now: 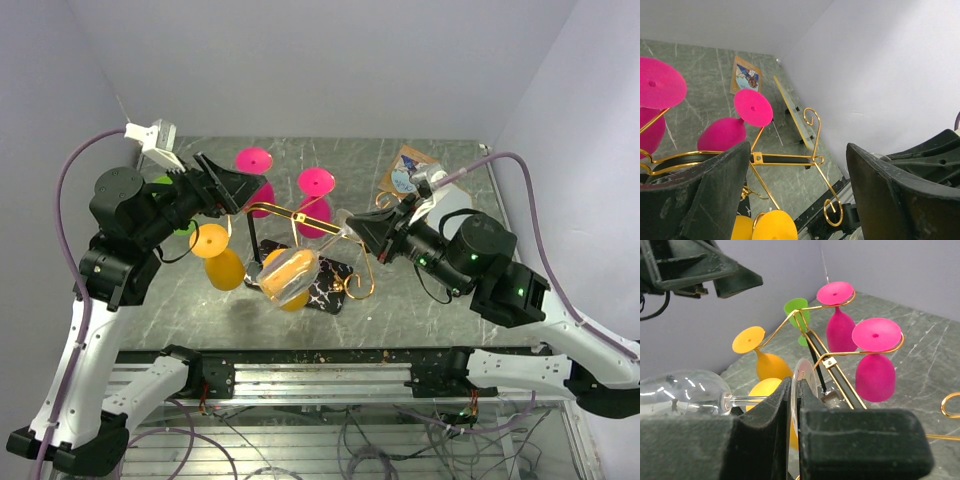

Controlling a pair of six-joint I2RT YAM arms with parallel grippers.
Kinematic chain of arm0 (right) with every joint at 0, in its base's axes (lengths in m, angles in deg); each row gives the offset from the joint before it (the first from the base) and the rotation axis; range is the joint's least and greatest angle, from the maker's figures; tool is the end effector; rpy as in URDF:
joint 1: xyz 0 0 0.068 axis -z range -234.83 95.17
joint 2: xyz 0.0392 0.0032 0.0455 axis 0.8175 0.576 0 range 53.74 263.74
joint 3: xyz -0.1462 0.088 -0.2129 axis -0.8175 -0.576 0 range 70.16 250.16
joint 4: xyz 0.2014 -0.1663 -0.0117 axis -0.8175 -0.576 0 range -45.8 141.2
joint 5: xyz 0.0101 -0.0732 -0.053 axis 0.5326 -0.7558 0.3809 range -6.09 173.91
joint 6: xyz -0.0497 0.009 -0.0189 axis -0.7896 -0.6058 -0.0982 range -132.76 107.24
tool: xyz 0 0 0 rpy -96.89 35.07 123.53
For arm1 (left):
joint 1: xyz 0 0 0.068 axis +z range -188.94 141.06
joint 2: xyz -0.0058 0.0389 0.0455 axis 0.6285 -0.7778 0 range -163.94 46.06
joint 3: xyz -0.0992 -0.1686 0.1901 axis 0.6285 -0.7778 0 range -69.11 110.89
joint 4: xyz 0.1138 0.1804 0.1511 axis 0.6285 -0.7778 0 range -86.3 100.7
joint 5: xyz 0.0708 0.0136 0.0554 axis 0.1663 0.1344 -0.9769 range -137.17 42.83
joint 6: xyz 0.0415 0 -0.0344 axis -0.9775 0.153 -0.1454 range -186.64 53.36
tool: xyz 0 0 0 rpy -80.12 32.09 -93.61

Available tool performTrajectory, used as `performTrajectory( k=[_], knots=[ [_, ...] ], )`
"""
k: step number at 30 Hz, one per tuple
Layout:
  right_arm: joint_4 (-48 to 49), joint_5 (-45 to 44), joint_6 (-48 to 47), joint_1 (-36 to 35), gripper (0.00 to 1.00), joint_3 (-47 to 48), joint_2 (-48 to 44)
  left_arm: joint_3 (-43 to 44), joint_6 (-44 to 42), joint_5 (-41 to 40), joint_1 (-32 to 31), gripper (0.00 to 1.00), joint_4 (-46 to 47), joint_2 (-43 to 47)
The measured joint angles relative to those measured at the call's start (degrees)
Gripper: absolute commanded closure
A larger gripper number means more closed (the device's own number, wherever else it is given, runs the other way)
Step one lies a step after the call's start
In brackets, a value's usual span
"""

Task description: Take the wine glass off the wine glass rack

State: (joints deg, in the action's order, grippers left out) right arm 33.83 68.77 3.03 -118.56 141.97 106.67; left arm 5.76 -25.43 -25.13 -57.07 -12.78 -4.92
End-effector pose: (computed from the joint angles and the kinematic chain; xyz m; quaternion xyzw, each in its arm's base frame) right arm 0.0887 0.1587 0.4631 -0.1948 0.6703 0.3836 0.6047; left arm 0.1483 -0.0626 0.4734 -0.0055 0.7048 -0.4618 0.5385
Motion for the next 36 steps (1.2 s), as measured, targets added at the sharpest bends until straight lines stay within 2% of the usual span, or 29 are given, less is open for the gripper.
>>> performTrajectory(
  k=[4,15,22,30,36],
  knots=[
    [0.83,-4.24,3.43,-0.02,1.0,-0.35,-1.07,1.64,-0.02,-0.66,0.0,0.11,-0.59,0.28],
    [2.45,-24.44,12.96,0.0,1.0,-1.49,-0.57,3.45,1.99,-2.27,0.0,0.11,-1.64,1.38],
    [2.82,-26.75,17.79,0.0,1.0,-2.25,1.29,3.45,4.94,-1.66,0.0,0.12,-1.73,0.22],
    [5.84,-26.73,16.61,0.0,1.0,-3.34,2.21,3.28,6.03,-1.27,0.0,0.12,-3.3,0.09],
    [8.33,-27.17,16.09,0.0,1.0,-3.63,2.86,2.64,6.45,2.25,0.0,0.18,-0.44,-0.11]
  ],
)
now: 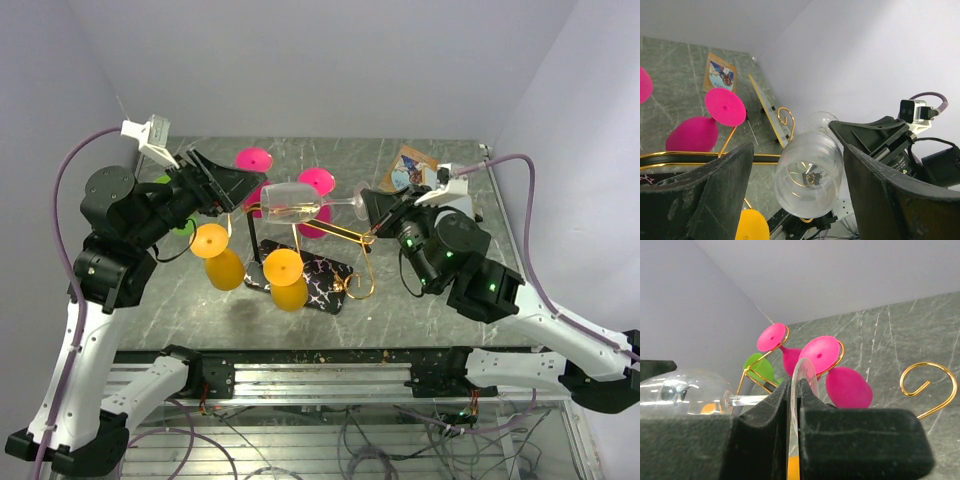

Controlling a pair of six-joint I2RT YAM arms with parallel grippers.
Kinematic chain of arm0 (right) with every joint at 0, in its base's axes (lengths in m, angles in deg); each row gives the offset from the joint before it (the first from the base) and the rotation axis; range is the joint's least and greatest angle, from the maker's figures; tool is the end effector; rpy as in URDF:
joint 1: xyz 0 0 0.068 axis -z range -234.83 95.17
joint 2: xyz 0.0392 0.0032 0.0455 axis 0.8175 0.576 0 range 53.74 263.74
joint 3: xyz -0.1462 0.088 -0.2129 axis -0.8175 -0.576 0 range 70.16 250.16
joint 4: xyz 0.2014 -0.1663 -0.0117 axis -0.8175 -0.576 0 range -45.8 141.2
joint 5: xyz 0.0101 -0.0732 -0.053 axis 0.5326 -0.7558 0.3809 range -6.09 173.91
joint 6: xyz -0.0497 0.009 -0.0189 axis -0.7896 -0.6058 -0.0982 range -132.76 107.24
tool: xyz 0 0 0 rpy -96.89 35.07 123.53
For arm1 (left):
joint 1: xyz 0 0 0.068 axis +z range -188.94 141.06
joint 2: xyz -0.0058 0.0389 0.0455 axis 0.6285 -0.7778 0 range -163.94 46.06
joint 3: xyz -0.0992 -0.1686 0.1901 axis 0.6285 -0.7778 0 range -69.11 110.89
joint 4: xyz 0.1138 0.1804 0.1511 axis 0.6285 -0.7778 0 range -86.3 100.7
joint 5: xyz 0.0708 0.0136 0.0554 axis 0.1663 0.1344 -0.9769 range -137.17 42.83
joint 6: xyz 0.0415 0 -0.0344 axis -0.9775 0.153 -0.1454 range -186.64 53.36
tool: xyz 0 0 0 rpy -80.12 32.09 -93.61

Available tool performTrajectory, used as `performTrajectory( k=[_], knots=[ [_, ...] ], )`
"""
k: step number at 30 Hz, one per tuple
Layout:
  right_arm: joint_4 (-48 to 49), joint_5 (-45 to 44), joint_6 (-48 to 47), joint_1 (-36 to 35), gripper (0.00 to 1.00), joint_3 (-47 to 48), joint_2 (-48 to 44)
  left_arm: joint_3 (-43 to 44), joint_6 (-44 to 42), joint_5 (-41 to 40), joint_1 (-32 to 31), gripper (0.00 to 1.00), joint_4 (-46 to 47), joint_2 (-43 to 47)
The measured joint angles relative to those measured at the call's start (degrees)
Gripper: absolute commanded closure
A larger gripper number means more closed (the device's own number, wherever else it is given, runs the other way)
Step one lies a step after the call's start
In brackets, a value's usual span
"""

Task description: Take the wine glass off the wine glass rack

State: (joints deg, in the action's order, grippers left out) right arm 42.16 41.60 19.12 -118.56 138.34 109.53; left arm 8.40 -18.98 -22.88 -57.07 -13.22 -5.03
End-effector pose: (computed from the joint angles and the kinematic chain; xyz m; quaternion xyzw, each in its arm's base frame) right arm 0.1092 0.1670 0.4489 0.0769 0.6873 0.3364 0.6392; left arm 0.1410 -0.0616 0.4863 -0.0254 0.6925 -0.5057 0.5139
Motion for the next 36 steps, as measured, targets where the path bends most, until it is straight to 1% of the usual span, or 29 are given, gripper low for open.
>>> performTrajectory(
  k=[5,9,14,19,21,24,29,33,35,36],
  knots=[
    [0.96,-2.8,1.11,0.0,1.0,0.0,1.95,-0.48,-0.07,1.86,-0.07,0.14,1.46,-1.51],
    [2.12,-5.01,1.62,0.0,1.0,-0.79,1.97,-1.09,-0.48,1.36,-0.09,0.16,0.79,-1.44],
    [6.1,-6.91,1.33,0.0,1.0,-4.24,-0.92,-2.1,-0.11,1.2,-0.09,0.18,1.4,-0.24],
    [10.56,-6.88,-1.14,0.0,1.0,-5.66,-2.69,-2.75,0.24,1.44,-0.09,0.27,1.57,-0.87],
    [12.37,-6.27,-2.01,0.0,1.0,-5.66,-2.71,-2.75,0.26,1.92,-0.09,0.29,1.64,-1.86],
    [14.29,-5.31,-3.26,0.0,1.0,-5.66,-2.58,-2.75,0.2,2.86,-0.09,0.38,1.7,-3.37],
    [15.93,-3.23,-4.85,0.0,1.0,-5.64,-1.03,-2.75,0.13,5.51,-0.11,0.48,1.75,-4.83],
    [16.83,-1.79,-5.38,0.02,1.0,-5.64,0.0,-2.75,-0.02,7.08,-0.11,0.62,1.77,-5.14],
    [17.31,-1.4,-5.7,0.0,1.0,-5.64,0.31,-2.75,-0.2,7.78,-0.11,0.65,1.77,-5.18],
    [17.59,-1.18,-5.9,0.0,1.0,-5.64,0.44,-2.75,-0.26,8.11,-0.11,0.69,1.79,-5.18]
  ],
)
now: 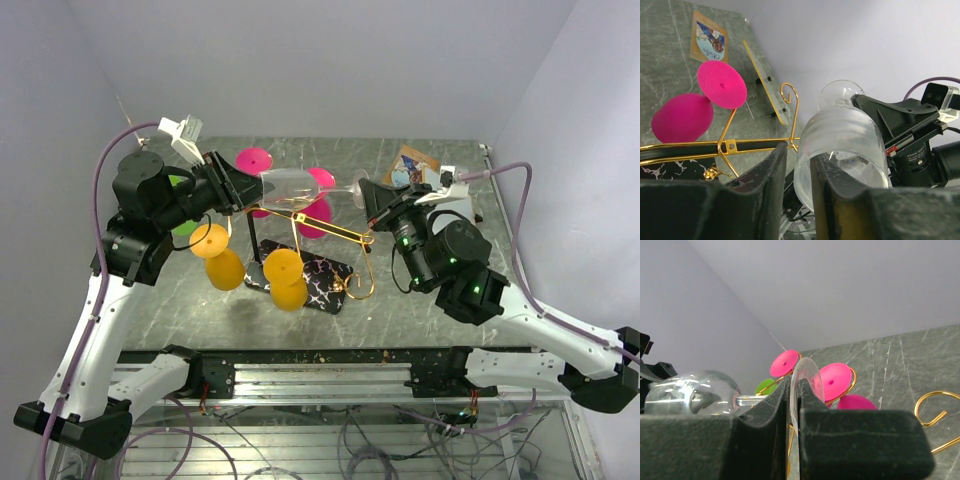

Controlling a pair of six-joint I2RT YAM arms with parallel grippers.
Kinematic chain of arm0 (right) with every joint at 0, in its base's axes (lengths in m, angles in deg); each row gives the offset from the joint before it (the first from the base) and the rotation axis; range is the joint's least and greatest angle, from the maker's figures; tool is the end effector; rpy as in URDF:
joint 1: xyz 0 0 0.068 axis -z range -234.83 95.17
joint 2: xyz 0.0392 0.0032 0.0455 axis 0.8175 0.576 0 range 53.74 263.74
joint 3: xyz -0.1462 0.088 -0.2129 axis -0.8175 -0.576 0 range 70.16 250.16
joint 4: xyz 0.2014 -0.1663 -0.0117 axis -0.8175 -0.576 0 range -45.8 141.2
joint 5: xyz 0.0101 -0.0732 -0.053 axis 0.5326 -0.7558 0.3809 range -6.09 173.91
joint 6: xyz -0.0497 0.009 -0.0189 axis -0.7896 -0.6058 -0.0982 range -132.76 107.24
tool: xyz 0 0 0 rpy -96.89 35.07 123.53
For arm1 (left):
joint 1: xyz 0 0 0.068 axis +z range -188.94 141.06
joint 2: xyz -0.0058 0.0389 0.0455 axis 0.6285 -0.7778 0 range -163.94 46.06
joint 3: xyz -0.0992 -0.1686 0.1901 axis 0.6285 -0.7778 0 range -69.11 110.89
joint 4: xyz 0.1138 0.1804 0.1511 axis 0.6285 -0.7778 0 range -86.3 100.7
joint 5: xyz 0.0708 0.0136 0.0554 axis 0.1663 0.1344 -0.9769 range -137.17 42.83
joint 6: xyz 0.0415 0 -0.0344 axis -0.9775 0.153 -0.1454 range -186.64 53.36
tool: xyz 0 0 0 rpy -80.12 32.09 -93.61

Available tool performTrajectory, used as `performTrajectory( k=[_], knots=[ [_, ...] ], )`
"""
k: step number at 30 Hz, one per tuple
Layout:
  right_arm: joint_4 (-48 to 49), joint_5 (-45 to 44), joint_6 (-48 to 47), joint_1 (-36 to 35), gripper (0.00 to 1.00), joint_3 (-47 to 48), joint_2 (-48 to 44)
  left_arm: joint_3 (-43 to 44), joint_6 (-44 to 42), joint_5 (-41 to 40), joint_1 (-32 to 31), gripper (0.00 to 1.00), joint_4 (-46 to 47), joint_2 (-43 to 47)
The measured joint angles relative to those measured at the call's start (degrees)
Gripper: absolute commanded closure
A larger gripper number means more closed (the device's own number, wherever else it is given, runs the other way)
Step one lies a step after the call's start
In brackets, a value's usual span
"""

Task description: Take the wine glass off the wine glass rack

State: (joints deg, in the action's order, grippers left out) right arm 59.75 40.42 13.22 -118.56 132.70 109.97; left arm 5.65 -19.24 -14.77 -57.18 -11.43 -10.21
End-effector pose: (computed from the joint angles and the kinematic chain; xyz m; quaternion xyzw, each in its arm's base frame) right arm 0.1134 0.1744 0.4452 0.0946 0.6308 0.3592 0.6813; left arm 0.1749 -0.0777 0.4610 0.0084 0.7258 -0.5271 0.4419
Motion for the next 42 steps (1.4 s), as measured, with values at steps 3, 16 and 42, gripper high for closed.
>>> performTrajectory(
  k=[3,16,42],
  knots=[
    [0.72,0.44,-0.48,0.02,1.0,0.0,0.48,0.0,-0.11,0.98,0.0,0.77,0.0,0.0],
    [2.34,-0.26,-2.27,0.22,0.43,0.59,3.08,0.96,-1.86,-0.59,0.0,0.93,-3.19,0.07],
    [-25.46,-0.48,-9.35,0.11,0.12,10.49,-5.7,28.74,-5.07,-55.08,-0.04,0.93,-34.34,-5.7]
  ],
)
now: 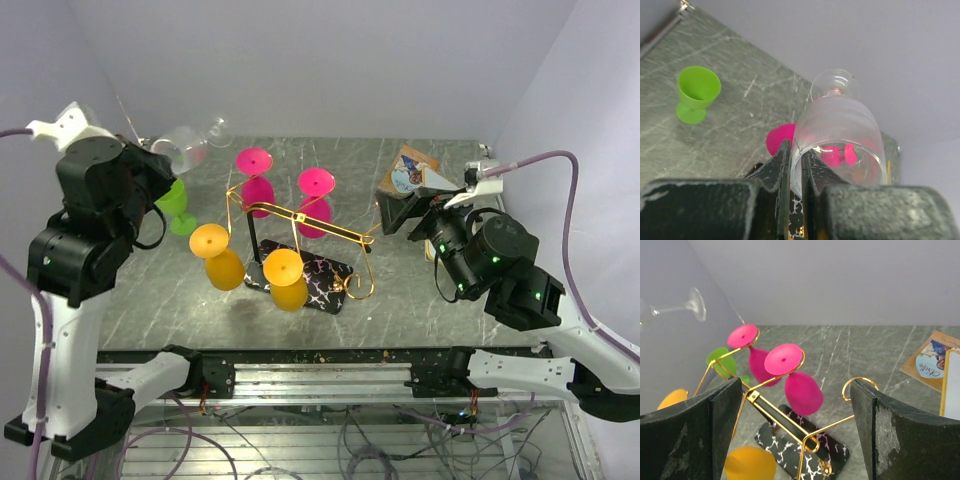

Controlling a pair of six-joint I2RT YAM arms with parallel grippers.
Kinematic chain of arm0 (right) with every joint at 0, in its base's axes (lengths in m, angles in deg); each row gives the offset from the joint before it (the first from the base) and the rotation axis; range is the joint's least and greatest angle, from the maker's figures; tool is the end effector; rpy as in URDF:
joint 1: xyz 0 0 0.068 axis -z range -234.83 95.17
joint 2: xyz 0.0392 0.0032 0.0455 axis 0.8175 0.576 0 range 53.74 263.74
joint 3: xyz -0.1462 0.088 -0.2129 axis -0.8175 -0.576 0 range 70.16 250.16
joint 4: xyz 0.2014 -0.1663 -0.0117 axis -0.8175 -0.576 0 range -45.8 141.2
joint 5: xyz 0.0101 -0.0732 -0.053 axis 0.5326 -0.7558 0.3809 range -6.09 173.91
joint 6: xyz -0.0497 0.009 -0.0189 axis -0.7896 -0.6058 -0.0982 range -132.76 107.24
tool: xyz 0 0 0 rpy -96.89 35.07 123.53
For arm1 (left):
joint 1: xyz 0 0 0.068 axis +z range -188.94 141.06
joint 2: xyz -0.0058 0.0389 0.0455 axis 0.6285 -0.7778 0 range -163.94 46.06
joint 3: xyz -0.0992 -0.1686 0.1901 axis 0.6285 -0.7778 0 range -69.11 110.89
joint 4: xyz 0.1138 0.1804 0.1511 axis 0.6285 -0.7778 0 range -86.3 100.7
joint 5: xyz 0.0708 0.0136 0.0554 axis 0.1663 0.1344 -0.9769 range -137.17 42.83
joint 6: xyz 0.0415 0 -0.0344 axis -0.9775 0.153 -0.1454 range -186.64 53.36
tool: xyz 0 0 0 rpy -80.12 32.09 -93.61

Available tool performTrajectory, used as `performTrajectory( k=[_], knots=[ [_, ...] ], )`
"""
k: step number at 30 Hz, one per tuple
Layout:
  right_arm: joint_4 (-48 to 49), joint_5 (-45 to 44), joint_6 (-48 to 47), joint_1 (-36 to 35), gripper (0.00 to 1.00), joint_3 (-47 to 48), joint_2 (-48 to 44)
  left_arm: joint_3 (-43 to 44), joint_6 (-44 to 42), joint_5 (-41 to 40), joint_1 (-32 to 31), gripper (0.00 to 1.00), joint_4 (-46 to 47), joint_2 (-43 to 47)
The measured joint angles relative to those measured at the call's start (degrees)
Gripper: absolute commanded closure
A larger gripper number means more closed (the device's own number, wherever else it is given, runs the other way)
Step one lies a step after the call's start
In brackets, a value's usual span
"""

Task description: Take the wine glass off the wine glass rack

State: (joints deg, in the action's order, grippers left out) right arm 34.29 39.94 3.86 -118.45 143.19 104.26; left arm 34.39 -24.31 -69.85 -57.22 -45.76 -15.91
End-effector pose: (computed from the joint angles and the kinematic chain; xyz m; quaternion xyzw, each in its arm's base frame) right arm 0.0909 0.1275 0.4763 0.0060 0.6817 0.2504 0.6874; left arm 0.1398 -0.0318 0.5263 -0.2792 0.7355 -0.1668 0.5944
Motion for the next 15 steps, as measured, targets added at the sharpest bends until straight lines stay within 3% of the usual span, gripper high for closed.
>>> performTrajectory(
  k=[6,15],
  knots=[
    [-4.24,3.41,1.9,0.0,0.11,-0.09,-0.02,1.31,-0.09,-5.86,0.0,0.93,-2.49,2.8],
    [-4.72,5.6,4.46,0.0,0.11,-3.3,-1.97,3.23,-0.37,-13.33,0.0,0.93,-14.01,-3.78]
  ],
)
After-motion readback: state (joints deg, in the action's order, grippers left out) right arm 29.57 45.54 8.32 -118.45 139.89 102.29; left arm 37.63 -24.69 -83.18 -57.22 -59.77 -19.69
